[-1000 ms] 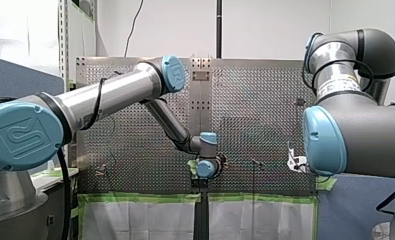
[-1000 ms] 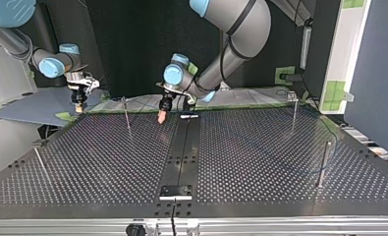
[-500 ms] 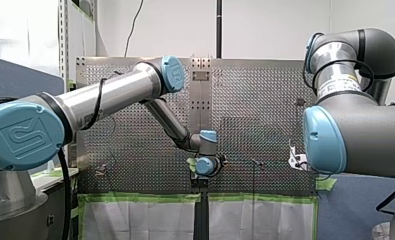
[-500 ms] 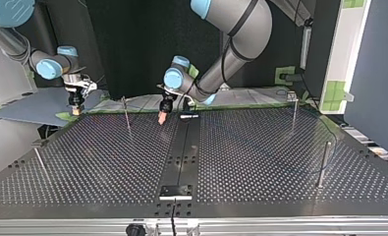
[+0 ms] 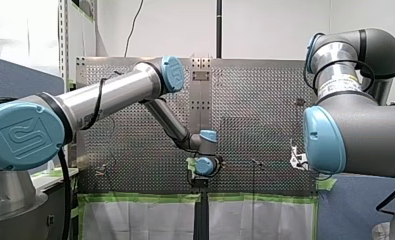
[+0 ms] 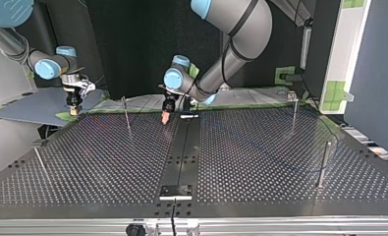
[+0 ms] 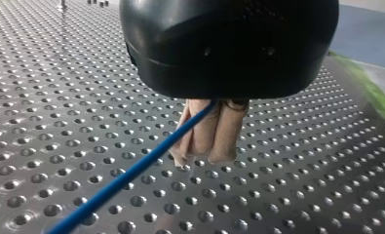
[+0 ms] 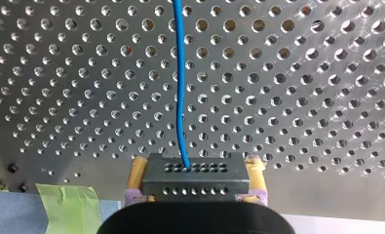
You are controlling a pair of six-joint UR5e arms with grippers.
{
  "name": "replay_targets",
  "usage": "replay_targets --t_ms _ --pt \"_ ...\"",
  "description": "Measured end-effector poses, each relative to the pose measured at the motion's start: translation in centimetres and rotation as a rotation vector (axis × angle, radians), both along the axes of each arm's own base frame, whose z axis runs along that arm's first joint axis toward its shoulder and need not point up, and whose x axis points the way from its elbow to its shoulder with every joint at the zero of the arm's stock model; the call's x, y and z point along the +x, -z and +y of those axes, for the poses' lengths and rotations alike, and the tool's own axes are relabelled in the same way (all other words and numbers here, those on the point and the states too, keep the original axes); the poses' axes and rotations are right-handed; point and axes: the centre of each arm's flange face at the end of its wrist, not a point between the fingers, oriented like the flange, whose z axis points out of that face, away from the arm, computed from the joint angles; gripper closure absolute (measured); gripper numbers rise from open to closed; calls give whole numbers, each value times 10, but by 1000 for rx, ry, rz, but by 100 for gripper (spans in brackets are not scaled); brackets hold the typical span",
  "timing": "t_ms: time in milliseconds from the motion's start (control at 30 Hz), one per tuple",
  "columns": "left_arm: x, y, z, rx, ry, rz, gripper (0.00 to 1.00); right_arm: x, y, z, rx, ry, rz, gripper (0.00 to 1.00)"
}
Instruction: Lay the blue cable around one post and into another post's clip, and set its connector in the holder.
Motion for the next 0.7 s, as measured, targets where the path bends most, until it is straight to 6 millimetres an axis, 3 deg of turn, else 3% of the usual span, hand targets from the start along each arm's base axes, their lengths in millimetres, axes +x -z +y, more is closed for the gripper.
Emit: replay_targets --t_ms 67,133,200,233,267,333,367,433,467,533,700 --pt "-2 1 1 19 2 9 96 0 0 0 1 0 1 100" --pt "-4 3 2 34 4 21 78 0 1 1 3 -1 2 100" --pt "-5 4 2 45 8 34 73 0 1 1 3 -1 2 100" --pt "-6 5 3 50 13 42 52 1 1 1 4 -2 2 100" --pt "-7 6 3 55 17 49 52 1 1 1 4 -3 1 100" --pt "-9 7 3 64 28 66 24 2 1 1 5 -5 0 100" --pt "-10 8 3 67 34 73 24 2 1 1 5 -6 -1 100" --pt "-13 9 3 76 51 91 11 2 2 1 6 -6 -3 100" --pt "-14 10 3 79 59 98 11 2 2 1 6 -7 -3 100" --pt "-16 11 2 86 80 110 0 3 2 2 7 -9 -5 100" --pt "-21 11 -2 92 128 119 0 3 2 2 9 -12 -7 100"
